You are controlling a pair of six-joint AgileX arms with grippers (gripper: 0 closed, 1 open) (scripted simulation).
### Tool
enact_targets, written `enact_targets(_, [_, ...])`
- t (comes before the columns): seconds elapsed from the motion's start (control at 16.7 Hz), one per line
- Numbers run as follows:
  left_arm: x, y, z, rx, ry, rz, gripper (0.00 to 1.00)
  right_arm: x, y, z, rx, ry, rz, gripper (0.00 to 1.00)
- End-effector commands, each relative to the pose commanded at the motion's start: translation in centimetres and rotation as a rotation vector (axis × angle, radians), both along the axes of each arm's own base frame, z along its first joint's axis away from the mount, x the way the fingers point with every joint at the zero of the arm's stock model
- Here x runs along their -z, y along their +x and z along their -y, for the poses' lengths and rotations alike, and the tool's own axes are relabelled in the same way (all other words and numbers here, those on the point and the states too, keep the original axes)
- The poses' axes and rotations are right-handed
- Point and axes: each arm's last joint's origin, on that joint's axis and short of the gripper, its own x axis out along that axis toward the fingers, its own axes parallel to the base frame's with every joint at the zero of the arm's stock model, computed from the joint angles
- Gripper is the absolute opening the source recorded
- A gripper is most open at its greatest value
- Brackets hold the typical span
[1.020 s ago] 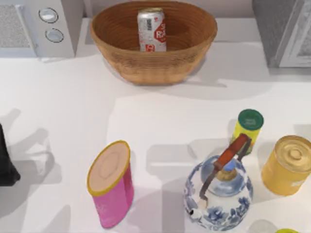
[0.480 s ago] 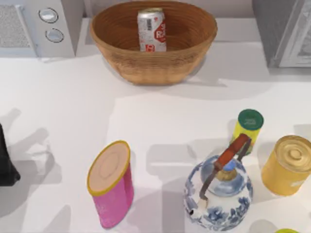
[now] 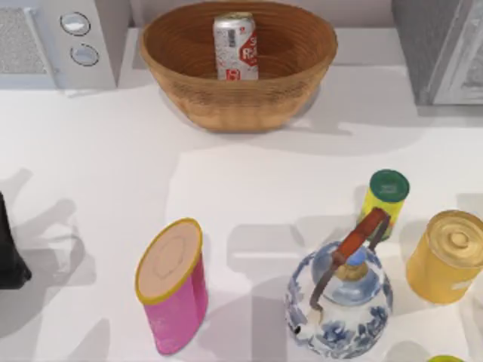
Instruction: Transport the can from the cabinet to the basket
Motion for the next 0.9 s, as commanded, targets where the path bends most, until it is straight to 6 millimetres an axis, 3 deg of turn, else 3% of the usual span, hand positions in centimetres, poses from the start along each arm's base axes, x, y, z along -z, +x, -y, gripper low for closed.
enact_targets(0.18, [0.0,0.0,0.0,0.000,0.000,0.000,1.00,-4.0,-1.3,-2.8,0.001,-0.022,0.013,1.00])
enact_targets(0.3, [0.0,0.0,0.0,0.000,0.000,0.000,1.00,-5.3,-1.9,-3.9,0.001,-0.033,0.019,1.00])
enact_targets(0.66, [0.0,0.0,0.0,0.000,0.000,0.000,1.00,-5.5,-2.0,-3.9,0.004,-0.037,0.022,1.00])
enact_targets(0.9, [0.0,0.0,0.0,0.000,0.000,0.000,1.00,-5.7,0.0,-5.3,0.001,-0.039,0.026,1.00])
